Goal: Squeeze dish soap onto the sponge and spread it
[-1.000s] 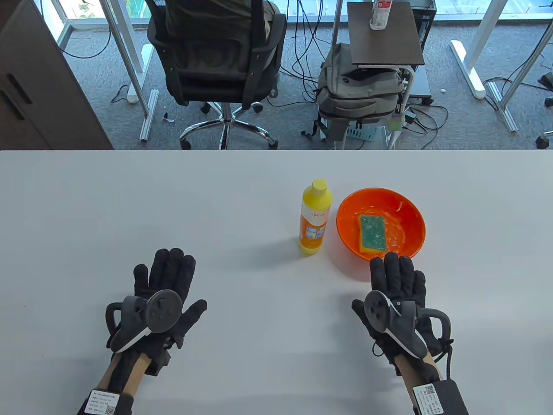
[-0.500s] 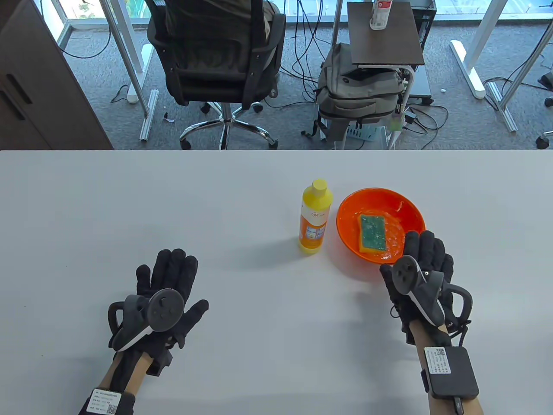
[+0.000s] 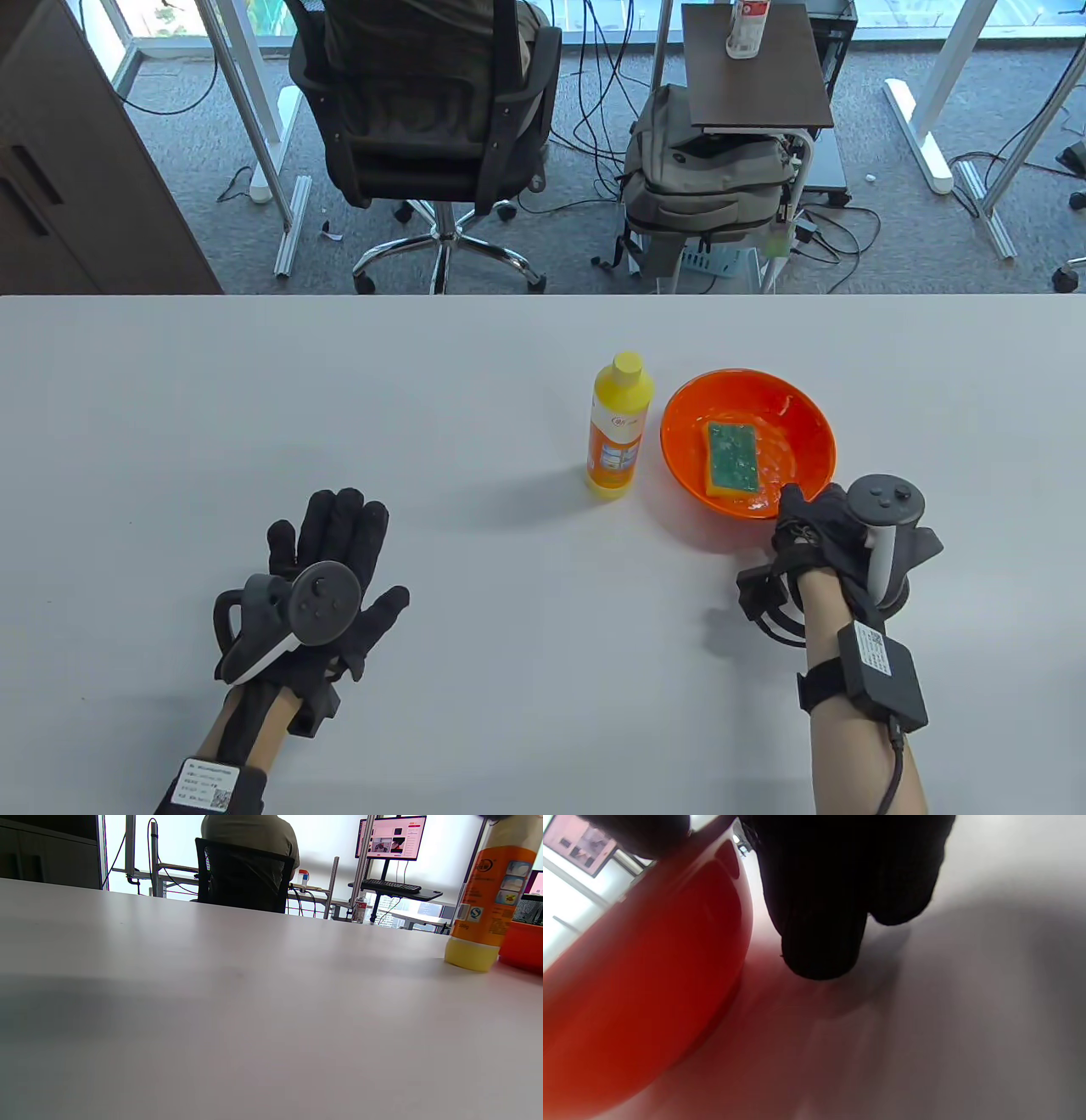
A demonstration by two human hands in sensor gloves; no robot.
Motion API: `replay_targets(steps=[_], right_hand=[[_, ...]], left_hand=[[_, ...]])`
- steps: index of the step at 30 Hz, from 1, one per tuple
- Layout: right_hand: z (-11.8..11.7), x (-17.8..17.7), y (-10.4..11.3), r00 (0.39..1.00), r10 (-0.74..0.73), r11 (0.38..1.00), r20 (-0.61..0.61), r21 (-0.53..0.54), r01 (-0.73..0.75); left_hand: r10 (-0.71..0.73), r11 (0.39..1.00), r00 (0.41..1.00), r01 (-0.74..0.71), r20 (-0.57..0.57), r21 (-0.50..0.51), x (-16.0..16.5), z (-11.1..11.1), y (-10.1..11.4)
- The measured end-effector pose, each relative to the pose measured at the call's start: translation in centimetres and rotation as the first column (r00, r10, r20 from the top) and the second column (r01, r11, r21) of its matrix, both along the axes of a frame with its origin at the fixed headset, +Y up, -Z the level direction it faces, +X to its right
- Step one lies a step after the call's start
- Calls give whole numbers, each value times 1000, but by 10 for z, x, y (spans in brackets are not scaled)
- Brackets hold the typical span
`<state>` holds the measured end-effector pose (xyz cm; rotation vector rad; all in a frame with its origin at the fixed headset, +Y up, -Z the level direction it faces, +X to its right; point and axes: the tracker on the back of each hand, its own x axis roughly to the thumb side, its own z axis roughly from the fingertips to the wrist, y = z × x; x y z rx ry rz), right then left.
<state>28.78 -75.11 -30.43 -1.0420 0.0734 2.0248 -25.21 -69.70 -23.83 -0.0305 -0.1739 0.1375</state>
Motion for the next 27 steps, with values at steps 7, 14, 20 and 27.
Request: replay_targets(steps=[7, 14, 20, 27], right_hand=[[0, 5, -13, 948, -286, 958, 142, 73, 278], [8, 10, -10, 969, -174, 984, 173, 66, 165], [23, 21, 12, 994, -74, 995, 82, 69, 68], [48, 27, 35, 996, 50, 998, -77, 46, -47]], left_hand=[[5, 1000, 1000, -5, 4, -14, 1, -1, -1], [8, 1000, 1000, -8, 8, -19, 1, -1, -2], [11, 1000, 1000, -11, 15, -22, 2, -2, -2], [12, 999, 1000, -12, 22, -35, 5, -2, -5]])
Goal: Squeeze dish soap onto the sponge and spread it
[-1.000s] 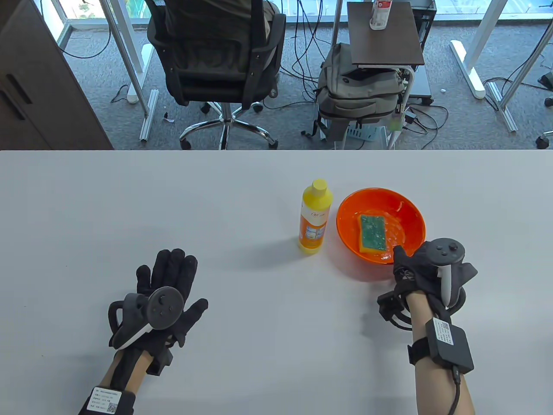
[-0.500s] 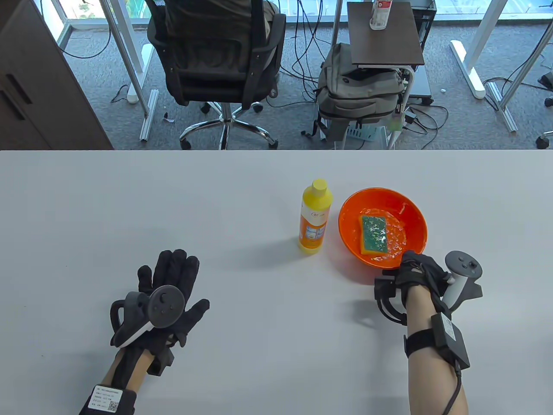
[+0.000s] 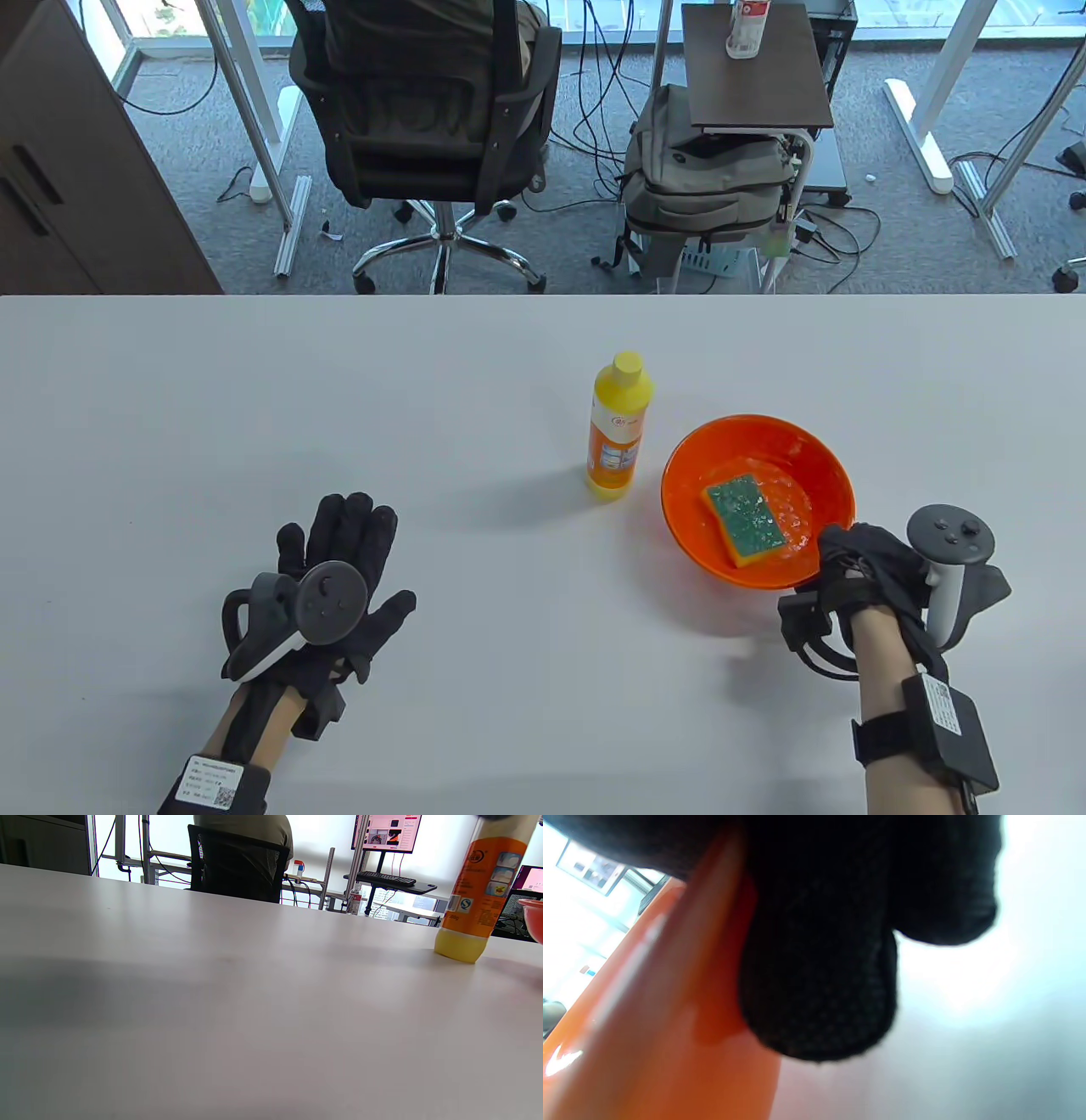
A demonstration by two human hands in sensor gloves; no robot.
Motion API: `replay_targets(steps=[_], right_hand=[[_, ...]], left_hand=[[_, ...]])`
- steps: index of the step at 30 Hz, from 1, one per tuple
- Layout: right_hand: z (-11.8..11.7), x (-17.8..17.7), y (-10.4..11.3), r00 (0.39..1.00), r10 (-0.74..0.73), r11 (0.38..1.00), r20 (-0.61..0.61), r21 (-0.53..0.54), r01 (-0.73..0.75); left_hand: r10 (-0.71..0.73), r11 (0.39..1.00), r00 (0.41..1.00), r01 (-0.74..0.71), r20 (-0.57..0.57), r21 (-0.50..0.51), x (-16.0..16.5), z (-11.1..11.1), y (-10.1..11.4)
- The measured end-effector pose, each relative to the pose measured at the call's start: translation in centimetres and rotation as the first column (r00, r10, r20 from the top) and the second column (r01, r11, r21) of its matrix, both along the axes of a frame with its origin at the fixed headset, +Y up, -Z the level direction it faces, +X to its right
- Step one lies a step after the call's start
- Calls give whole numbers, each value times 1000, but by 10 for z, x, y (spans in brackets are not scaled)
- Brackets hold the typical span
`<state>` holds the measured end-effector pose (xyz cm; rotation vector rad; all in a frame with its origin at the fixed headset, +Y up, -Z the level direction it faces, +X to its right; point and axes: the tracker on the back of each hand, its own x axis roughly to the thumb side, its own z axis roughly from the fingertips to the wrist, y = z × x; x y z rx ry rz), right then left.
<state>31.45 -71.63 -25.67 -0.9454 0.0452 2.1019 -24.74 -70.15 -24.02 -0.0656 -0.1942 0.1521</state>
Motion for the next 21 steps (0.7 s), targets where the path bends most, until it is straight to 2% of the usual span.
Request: replay_targets(steps=[8, 12, 21], right_hand=[[17, -30, -5, 971, 11, 998, -240, -55, -25], [17, -65, -8, 937, -6, 998, -348, -65, -18], [9, -136, -14, 873, -65, 996, -483, -85, 27]], left_hand=[[2, 1000, 1000, -2, 7, -3, 2, 0, -1], [18, 1000, 1000, -17, 16, -22, 3, 0, -3], [23, 1000, 1000, -23, -13, -7, -2, 0, 0]])
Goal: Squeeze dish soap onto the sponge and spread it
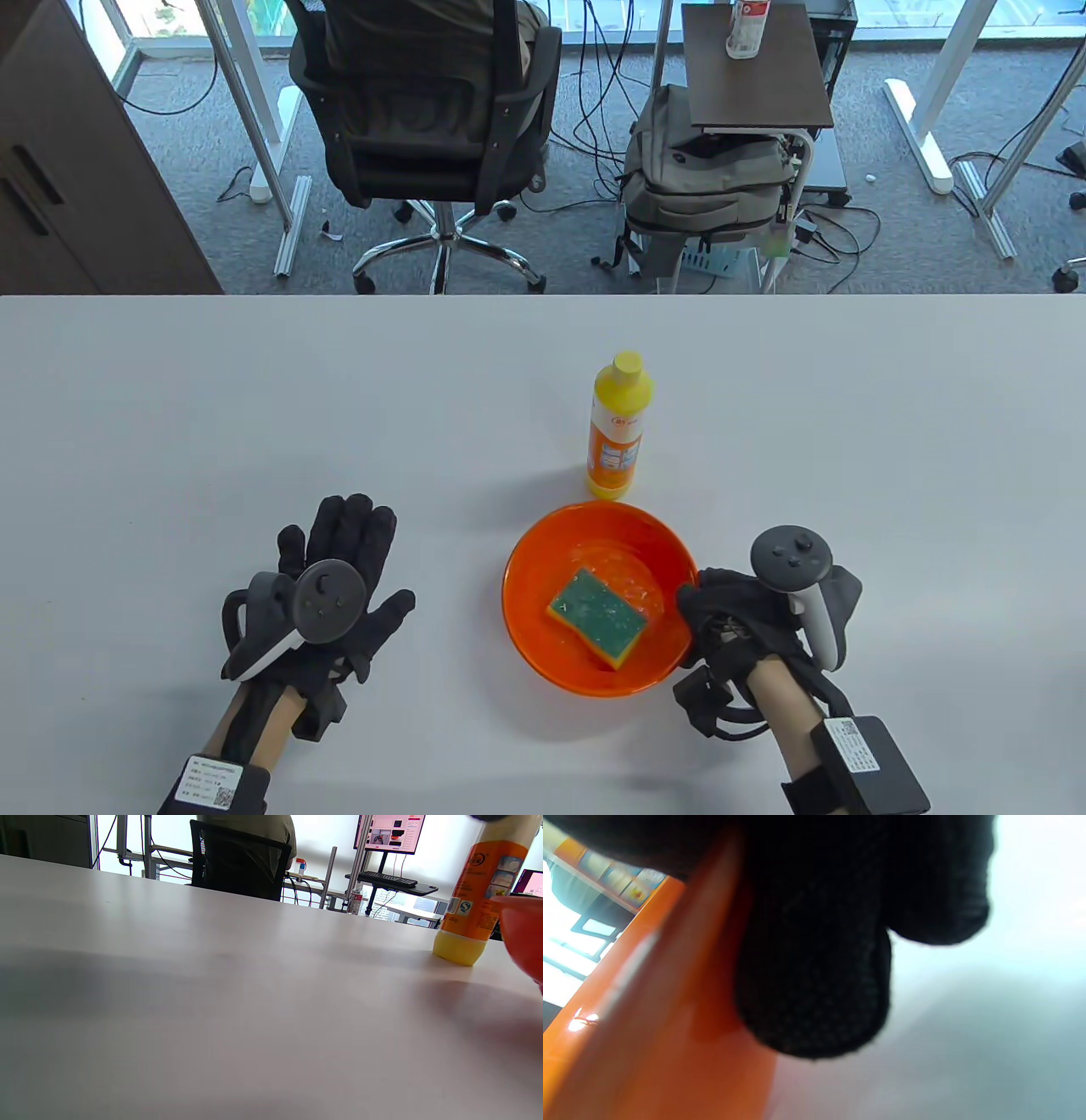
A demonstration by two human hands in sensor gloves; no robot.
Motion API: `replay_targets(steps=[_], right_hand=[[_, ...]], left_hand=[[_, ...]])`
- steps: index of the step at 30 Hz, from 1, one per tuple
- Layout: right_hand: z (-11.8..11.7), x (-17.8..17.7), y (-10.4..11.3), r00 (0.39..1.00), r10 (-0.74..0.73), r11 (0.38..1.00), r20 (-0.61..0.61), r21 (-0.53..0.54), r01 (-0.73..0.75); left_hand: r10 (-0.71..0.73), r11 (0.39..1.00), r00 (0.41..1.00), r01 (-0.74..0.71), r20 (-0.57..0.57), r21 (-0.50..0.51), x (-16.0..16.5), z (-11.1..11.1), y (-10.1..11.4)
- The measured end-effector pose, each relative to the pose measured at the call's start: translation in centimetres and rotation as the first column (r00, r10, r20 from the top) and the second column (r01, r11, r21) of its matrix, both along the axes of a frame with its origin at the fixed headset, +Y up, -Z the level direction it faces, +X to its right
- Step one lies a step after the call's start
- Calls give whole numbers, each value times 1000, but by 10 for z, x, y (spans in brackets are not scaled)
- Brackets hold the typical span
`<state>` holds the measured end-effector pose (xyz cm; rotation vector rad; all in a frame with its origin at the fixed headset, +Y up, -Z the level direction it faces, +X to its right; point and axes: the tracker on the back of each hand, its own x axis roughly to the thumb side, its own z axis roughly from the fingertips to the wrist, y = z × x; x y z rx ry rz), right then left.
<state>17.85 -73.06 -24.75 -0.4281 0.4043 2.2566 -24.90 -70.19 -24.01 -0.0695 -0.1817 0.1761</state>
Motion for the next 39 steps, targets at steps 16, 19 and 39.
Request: replay_targets(steps=[16, 19, 39], right_hand=[[-17, -57, -14, 998, 9, 1000, -57, -25, -10], [-16, -57, -17, 999, -1, 999, -49, -34, -1], [-23, -16, -1, 996, 92, 996, 16, 6, -92]], left_hand=[[8, 1000, 1000, -8, -24, 17, -6, -1, 2], [9, 1000, 1000, -8, -23, 16, -7, -1, 2], [12, 1000, 1000, -12, -22, 11, -8, -1, 2]])
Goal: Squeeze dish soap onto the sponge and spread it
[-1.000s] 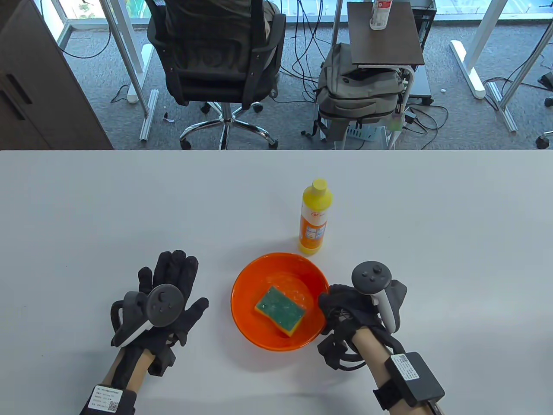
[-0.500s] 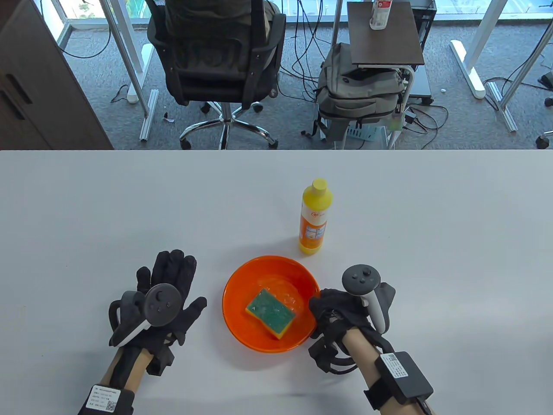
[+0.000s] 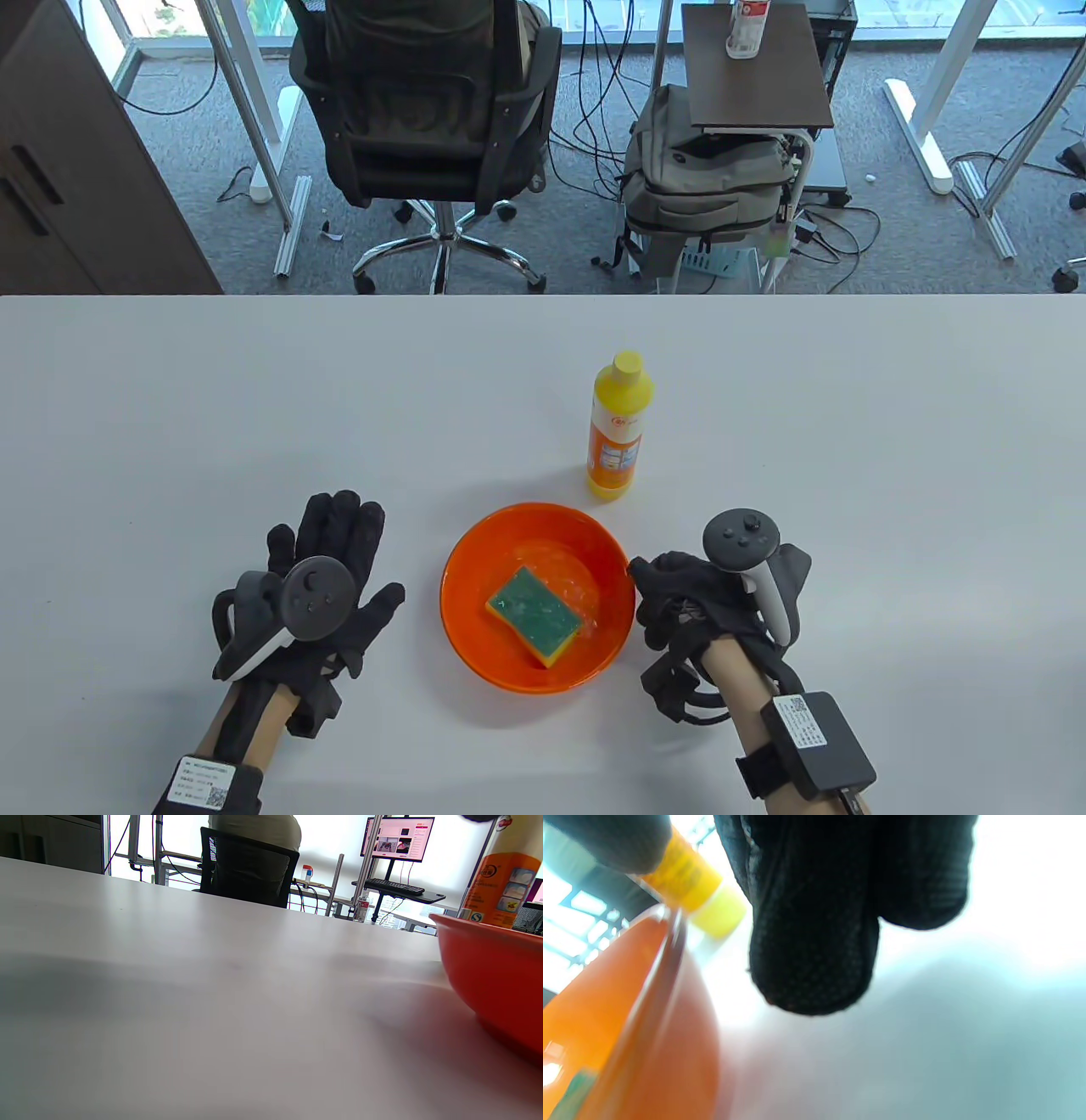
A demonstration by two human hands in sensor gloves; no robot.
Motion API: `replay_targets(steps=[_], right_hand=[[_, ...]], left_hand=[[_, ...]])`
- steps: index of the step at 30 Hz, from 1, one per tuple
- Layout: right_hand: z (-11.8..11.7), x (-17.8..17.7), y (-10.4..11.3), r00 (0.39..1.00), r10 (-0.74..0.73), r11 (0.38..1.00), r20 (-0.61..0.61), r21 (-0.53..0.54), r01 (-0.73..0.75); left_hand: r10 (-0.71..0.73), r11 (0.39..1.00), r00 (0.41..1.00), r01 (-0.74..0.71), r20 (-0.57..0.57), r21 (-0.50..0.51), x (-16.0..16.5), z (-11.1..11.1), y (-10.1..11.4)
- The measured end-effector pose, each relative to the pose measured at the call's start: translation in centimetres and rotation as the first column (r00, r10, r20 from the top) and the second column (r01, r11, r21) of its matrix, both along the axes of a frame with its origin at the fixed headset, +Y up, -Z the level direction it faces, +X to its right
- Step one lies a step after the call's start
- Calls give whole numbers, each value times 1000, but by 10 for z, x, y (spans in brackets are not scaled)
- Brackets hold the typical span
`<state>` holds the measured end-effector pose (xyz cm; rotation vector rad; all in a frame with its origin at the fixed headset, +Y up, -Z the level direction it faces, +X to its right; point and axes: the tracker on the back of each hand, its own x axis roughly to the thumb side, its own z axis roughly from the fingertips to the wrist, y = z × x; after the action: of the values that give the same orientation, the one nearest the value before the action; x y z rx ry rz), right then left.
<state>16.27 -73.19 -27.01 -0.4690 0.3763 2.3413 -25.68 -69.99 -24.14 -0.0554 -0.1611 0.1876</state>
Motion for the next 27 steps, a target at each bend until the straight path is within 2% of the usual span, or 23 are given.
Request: replay_targets(steps=[3, 5, 11, 15, 20, 24, 27], right_hand=[[-8, 6, 14, 994, 91, 991, 56, 99, -96], [-17, 6, 24, 990, 130, 979, 49, 150, -136], [-51, -2, 41, 991, 131, 976, 9, 173, -130], [-72, -12, 41, 994, 101, 983, -34, 156, -94], [-94, -25, 34, 995, 77, 981, -61, 185, -64], [-108, -35, 25, 997, -29, 974, -74, 221, 45], [-115, -37, 19, 992, -129, 962, -17, 241, 129]], left_hand=[[-1, 1000, 1000, 1, -1, -1, 0, 0, 0], [0, 1000, 1000, 0, -2, -2, 0, 0, 0], [1, 1000, 1000, -1, -10, -6, -1, 0, 0], [2, 1000, 1000, -2, -17, -7, -2, -1, 0], [7, 1000, 1000, -8, -26, -21, -6, -3, -1], [12, 1000, 999, -13, -34, -26, -9, -4, -2], [14, 999, 999, -15, -39, -30, -10, -5, -3]])
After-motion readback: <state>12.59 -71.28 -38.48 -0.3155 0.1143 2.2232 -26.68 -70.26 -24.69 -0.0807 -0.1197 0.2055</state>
